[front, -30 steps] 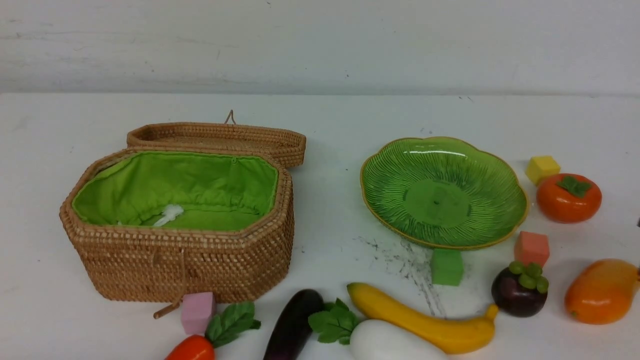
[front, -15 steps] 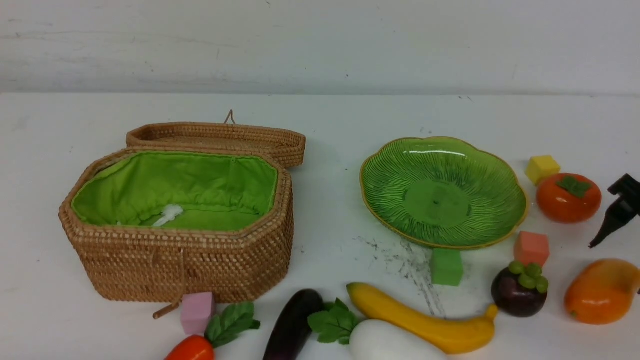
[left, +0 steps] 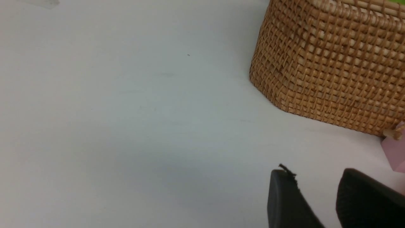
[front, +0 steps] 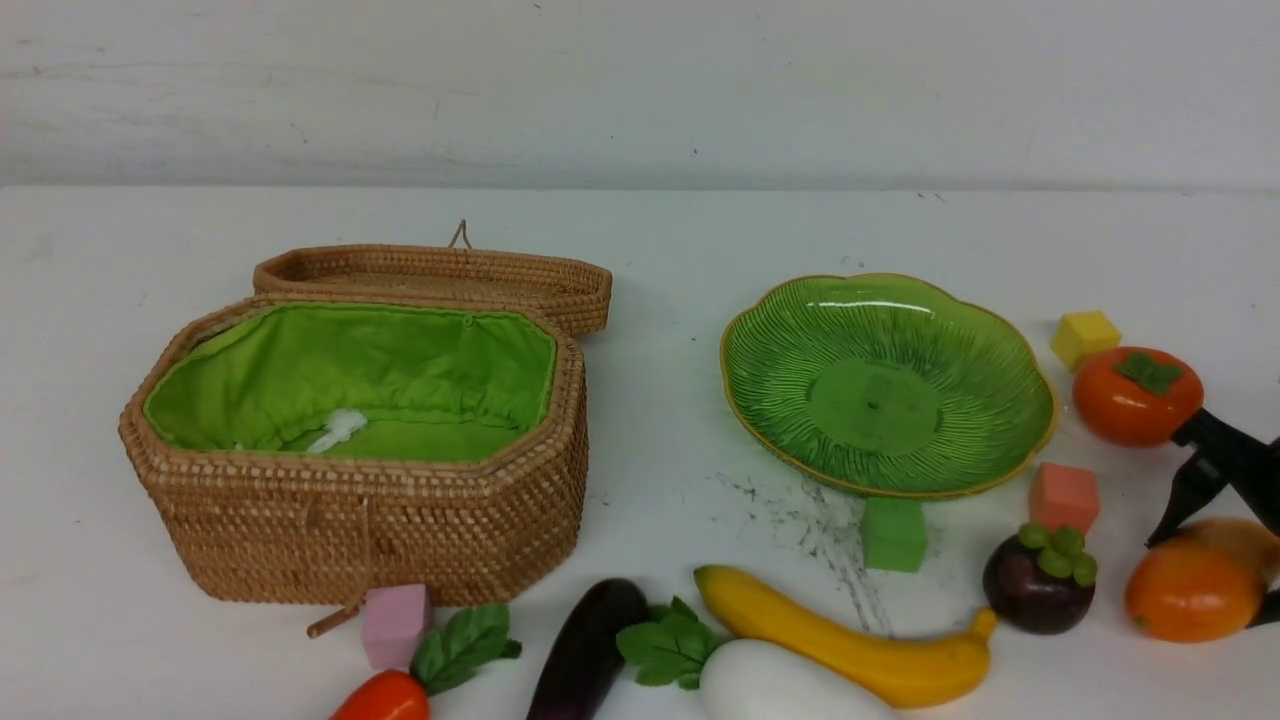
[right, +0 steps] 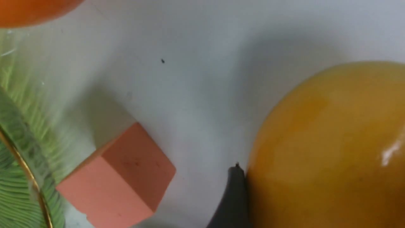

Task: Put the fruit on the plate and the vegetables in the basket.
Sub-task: Use the right arm to grab a mango and put it into the right plate

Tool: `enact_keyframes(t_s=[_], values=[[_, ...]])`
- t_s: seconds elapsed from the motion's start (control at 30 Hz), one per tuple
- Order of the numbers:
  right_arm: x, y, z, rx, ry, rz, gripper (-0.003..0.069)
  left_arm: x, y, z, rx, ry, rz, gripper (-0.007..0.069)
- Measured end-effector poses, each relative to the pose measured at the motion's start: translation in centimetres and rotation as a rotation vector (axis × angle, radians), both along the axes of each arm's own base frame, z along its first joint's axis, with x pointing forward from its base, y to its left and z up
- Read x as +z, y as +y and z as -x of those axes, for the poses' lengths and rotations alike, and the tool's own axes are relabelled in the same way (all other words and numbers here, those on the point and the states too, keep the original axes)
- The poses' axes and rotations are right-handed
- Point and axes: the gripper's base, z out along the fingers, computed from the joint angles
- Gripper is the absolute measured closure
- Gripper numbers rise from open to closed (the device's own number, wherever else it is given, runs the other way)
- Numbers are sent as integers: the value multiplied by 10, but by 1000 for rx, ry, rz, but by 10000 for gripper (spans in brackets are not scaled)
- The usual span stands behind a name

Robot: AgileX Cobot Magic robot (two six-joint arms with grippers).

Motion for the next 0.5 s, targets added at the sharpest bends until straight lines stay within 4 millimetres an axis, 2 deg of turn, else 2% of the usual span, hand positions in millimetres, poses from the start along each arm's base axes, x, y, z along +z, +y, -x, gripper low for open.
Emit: enact_keyframes(t_s=[0.13,0.2,0.3,0.33,0.4,0.47,0.5], values=[[5,2,0,84,-41,6,70,0,0,0,0,0,0,386],[17,4,-2,134,-100,0,70,0,0,0,0,0,0,386],[58,11,-9,210,-282,-16,70,0,0,0,0,0,0,386],[61,12,-9,226,-298,-13,70,0,0,0,0,0,0,386],[99,24,-17,308,-458,-15,70,0,0,0,0,0,0,386],[123,38,-23,398,-559,-6,70,0,0,0,0,0,0,386],[140,54,-28,475,-623,-3,70,0,0,0,0,0,0,386]])
